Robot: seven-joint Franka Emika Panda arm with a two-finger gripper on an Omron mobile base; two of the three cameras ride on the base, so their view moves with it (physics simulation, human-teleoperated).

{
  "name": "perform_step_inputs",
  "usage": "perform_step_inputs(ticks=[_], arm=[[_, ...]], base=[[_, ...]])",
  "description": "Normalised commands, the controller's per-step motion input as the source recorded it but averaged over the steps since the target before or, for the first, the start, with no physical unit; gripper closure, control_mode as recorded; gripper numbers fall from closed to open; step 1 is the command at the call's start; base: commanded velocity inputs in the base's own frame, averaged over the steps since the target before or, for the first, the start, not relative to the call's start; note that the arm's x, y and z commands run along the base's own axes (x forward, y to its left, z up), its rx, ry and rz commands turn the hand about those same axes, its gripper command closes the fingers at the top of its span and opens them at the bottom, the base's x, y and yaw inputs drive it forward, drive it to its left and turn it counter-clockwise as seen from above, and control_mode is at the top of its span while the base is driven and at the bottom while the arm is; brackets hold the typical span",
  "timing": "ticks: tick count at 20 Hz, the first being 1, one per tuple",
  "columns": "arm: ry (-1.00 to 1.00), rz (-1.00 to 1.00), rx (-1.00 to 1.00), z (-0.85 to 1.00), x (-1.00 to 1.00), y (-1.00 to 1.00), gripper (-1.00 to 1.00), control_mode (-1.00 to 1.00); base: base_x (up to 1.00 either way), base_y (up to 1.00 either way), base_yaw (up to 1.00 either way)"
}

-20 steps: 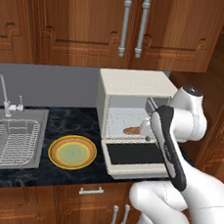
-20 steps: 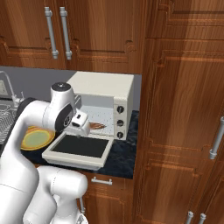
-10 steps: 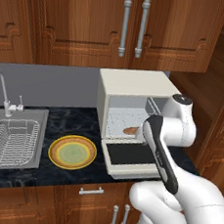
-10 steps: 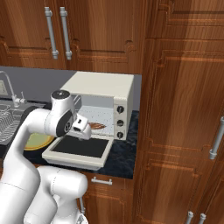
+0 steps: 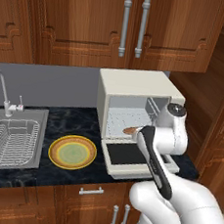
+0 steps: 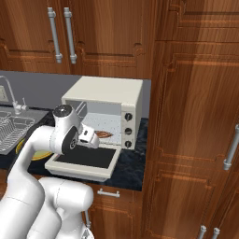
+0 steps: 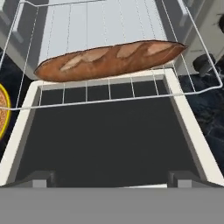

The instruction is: Pull the toaster oven rack outwards. Pick up the baguette from the plate and place it on the toaster oven rack. Close the toaster oven door fully and set the temperature to the lowest setting.

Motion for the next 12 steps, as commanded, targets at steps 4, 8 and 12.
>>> perform_step_inputs(ticks=[4,8,12], arm=[[0.05,0.00,0.00,-0.05,0.17,0.00,-1.00,-1.00],[0.07,0.00,0.00,-0.05,0.21,0.00,-1.00,-1.00],[-0.02,0.00,0.00,-0.16,0.13,0.00,-1.00,-1.00]], base=[[0.00,0.00,0.00],[0.00,0.00,0.00],[0.00,0.00,0.00]])
